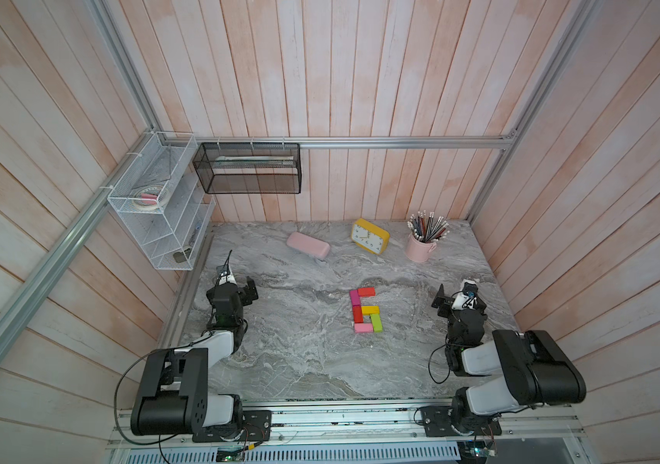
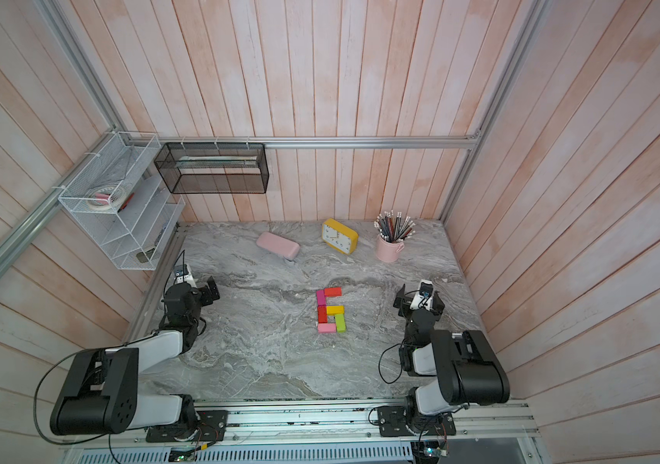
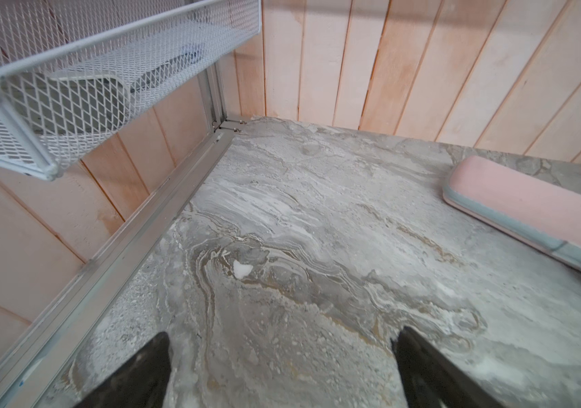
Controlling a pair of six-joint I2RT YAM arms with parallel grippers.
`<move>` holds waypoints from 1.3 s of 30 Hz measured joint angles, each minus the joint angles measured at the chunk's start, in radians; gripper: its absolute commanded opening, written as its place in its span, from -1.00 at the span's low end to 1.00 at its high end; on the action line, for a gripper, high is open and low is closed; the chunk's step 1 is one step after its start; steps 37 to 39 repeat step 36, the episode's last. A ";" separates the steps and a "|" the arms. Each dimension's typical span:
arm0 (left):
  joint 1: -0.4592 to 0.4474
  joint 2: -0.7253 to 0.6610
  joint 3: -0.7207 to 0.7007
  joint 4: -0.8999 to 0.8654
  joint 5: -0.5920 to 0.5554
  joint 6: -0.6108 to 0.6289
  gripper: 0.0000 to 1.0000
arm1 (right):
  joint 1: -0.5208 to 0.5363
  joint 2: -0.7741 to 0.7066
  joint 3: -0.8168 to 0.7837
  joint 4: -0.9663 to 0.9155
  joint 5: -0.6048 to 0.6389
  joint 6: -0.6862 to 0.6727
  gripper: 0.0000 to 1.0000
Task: Assemble the number 6 with building blocks
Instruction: Reset both arms
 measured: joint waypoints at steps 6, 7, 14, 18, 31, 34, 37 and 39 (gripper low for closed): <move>0.010 0.084 -0.087 0.239 0.114 0.016 0.99 | 0.000 -0.008 0.046 -0.011 -0.002 0.011 0.96; 0.009 0.095 -0.110 0.299 0.128 0.023 1.00 | 0.000 -0.004 0.061 -0.011 0.001 0.013 0.96; 0.003 0.118 -0.144 0.436 0.171 0.047 0.99 | 0.000 -0.002 0.080 -0.026 0.014 0.019 0.96; 0.000 0.119 -0.170 0.505 0.166 0.049 1.00 | 0.000 -0.001 0.080 -0.026 0.015 0.019 0.96; -0.012 0.119 -0.161 0.502 0.139 0.049 0.99 | 0.000 -0.001 0.080 -0.026 0.017 0.019 0.96; -0.012 0.119 -0.161 0.502 0.139 0.049 1.00 | 0.000 -0.001 0.080 -0.026 0.017 0.019 0.96; -0.012 0.119 -0.161 0.502 0.139 0.049 1.00 | 0.000 -0.001 0.080 -0.026 0.017 0.019 0.96; -0.012 0.119 -0.161 0.502 0.139 0.049 1.00 | 0.000 -0.001 0.080 -0.026 0.017 0.019 0.96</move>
